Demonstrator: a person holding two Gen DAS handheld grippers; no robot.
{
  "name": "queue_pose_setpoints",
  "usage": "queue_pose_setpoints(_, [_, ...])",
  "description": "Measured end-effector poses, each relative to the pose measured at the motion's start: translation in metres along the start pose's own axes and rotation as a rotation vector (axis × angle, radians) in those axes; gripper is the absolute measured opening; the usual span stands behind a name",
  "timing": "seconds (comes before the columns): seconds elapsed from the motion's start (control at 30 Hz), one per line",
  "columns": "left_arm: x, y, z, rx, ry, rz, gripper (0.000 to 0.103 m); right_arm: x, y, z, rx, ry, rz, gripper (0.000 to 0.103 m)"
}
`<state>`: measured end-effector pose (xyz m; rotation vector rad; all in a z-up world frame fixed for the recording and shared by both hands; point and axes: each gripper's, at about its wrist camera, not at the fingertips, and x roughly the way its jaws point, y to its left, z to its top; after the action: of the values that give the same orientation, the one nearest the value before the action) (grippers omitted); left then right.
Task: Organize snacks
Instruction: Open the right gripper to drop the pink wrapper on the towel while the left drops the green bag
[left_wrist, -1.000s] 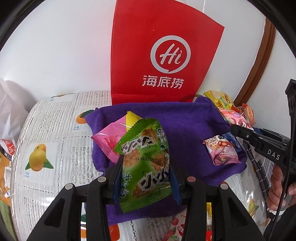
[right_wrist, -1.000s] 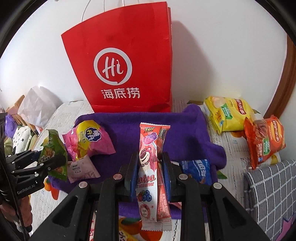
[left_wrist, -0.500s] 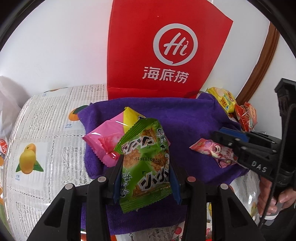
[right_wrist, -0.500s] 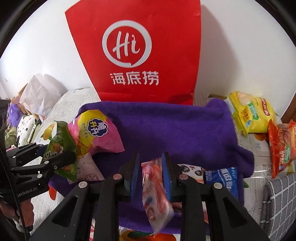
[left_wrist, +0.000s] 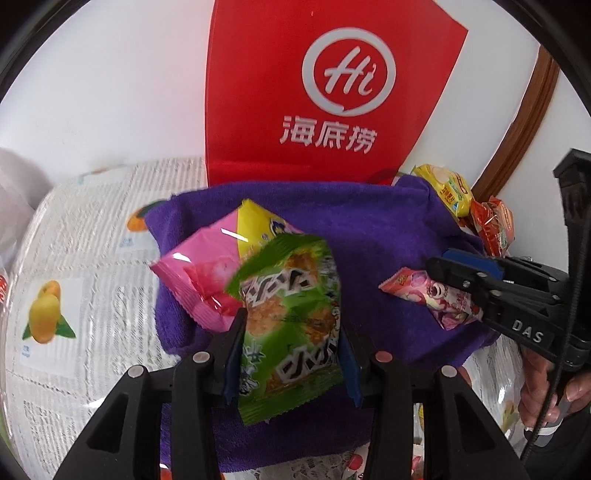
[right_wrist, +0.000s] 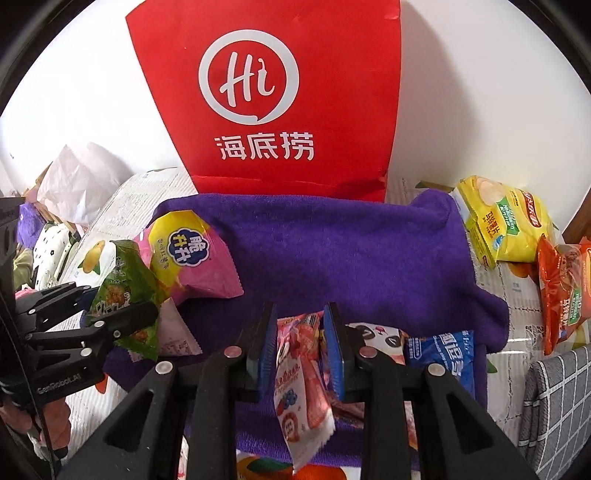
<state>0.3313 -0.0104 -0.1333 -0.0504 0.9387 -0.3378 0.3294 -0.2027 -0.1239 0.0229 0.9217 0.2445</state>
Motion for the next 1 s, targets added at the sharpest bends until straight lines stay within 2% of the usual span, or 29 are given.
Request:
queue_pose_setpoints(0.17, [-0.002,0.002,-0.005,-0.022,0.009,0.004,0.059,-0.009,-0.001,-0.004,0.008,-0.006,-0.002,0.031])
queue_pose_setpoints(0.3, [-0.012,0.005,-0.008,-0.043,-0.008,0.001,0.077,-0.017,0.002,-0.006,0.002,-0.010,-0.009,0.031])
queue_pose_setpoints(0.63, [-0.039,0.001,-0.016,-0.038,-0.038,0.021,0.078,-0.046,0.006,-0.014,0.006,-0.033,-0.012,0.031])
queue_pose_setpoints(0.8, [-0.062,-0.006,-0.026,-0.031,-0.072,0.003,0.078,-0.074,0.007,-0.028,0.028,-0.085,-0.033,0.046])
queue_pose_setpoints(1.0, [-0.083,-0.015,-0.048,-0.032,-0.076,-0.001,0.078,-0.106,0.011,-0.054,0.022,-0.113,-0.052,0.046])
